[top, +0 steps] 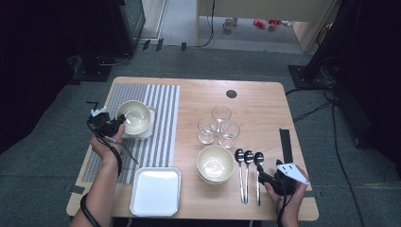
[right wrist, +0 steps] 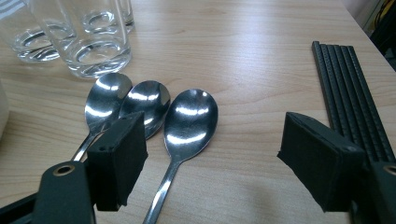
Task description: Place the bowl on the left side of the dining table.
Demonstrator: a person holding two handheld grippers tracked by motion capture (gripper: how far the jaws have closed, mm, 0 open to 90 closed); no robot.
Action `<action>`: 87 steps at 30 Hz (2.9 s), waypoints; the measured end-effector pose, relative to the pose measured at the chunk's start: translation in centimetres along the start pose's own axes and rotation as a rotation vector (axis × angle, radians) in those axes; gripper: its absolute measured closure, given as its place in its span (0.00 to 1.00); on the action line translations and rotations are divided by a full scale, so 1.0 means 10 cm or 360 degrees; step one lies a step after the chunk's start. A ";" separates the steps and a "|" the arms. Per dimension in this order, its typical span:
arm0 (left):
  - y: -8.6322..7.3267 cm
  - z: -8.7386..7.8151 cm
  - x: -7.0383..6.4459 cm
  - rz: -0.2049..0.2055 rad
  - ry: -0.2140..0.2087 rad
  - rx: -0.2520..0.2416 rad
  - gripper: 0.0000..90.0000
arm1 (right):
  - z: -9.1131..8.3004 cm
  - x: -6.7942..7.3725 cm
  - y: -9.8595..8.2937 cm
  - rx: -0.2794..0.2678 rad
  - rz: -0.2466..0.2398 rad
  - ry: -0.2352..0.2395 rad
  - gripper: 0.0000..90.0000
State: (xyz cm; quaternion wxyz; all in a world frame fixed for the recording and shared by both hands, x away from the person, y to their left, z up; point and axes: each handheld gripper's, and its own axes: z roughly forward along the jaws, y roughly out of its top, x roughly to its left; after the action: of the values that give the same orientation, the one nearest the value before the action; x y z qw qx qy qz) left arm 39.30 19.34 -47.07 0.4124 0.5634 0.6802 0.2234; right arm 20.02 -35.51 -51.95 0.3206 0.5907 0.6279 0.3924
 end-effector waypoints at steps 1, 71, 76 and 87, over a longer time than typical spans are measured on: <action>0.01 0.01 0.00 0.0000 -0.0003 0.0014 0.91 | 0.00 0.00 0.00 0.0001 0.0000 -0.0001 0.25; 0.25 0.42 0.15 -0.0076 0.0079 0.0434 0.93 | 0.00 0.00 0.00 0.0008 0.0003 -0.0004 0.26; 0.26 0.41 0.14 -0.0101 0.0086 0.0443 0.93 | 0.00 0.00 0.00 0.0008 0.0002 -0.0003 0.26; 0.26 0.38 0.22 -0.0174 0.0004 0.0466 0.94 | 0.00 0.00 0.00 0.0005 0.0002 -0.0003 0.26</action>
State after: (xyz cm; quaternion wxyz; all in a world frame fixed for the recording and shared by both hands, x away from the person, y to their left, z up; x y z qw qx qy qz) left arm 43.84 21.52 -47.91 0.3366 0.5793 0.7356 0.0998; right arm 20.04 -35.49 -51.95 0.3199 0.5921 0.6278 0.3911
